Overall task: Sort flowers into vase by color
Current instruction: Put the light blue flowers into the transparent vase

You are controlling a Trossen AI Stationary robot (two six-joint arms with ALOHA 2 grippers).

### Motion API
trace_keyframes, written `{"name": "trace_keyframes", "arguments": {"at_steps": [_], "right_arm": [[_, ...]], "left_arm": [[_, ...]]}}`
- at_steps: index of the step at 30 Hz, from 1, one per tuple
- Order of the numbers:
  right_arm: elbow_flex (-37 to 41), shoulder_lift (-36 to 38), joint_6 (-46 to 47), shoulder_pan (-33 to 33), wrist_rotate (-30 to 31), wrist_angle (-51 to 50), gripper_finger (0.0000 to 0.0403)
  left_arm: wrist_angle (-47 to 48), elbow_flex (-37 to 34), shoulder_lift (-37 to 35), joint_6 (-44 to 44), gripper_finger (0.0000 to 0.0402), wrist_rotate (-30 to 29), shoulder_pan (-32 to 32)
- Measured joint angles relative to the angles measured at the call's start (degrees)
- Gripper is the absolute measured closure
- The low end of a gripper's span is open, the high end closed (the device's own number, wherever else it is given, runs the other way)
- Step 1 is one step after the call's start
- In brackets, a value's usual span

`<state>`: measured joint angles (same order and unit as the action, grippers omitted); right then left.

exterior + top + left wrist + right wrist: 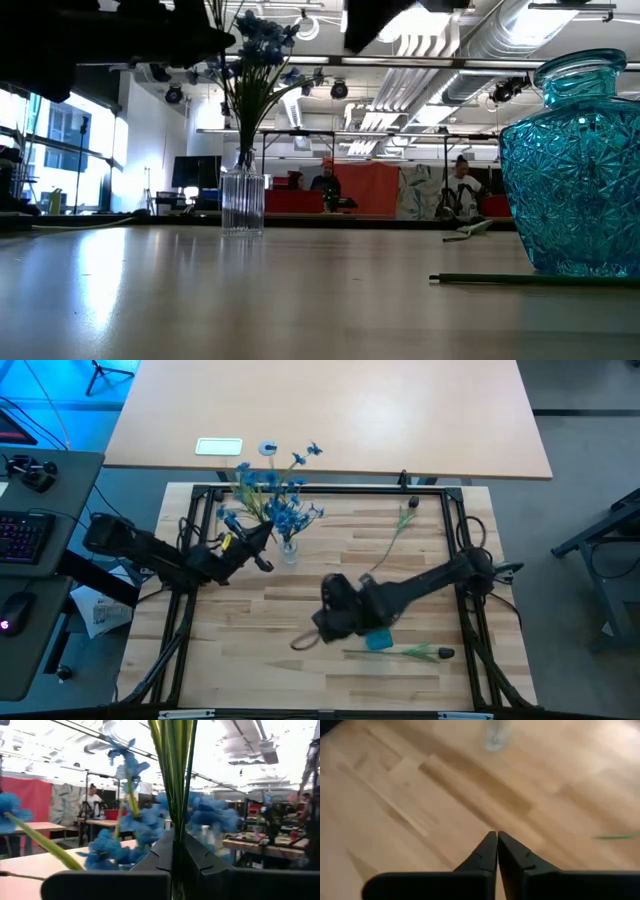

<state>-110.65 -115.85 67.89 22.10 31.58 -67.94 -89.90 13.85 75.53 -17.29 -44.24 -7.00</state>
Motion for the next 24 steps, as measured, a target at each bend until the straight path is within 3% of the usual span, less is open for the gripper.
{"name": "trace_keyframes", "arguments": {"at_steps": [6,10,14,16,20,24], "right_arm": [[21.2,4.0,-12.5,-9.9,-15.5,38.6,0.0402],[36.5,9.0,-17.4,-17.3,-22.4,57.3,0.0402],[51.6,15.5,-18.4,-24.4,-33.8,79.6,0.0402],[57.8,16.2,-14.1,-28.1,-38.2,91.2,0.0402],[63.1,14.4,-4.3,-32.9,-42.4,106.0,0.0403],[60.1,9.5,-3.8,-34.4,-44.2,108.1,0.0403]], "left_arm": [[0.5,0.0,-2.0,-4.3,0.0402,-2.2,-2.9],[0.5,0.0,-2.5,-3.1,0.0402,-4.0,-3.0],[1.0,0.0,-2.5,2.3,0.0402,-3.7,-3.0],[1.8,0.0,-2.5,7.1,0.0402,-3.5,-3.0],[4.4,0.0,-2.5,14.0,0.0402,-3.7,-3.0],[5.2,0.0,-2.3,16.9,0.0402,-5.3,-3.0]]}}
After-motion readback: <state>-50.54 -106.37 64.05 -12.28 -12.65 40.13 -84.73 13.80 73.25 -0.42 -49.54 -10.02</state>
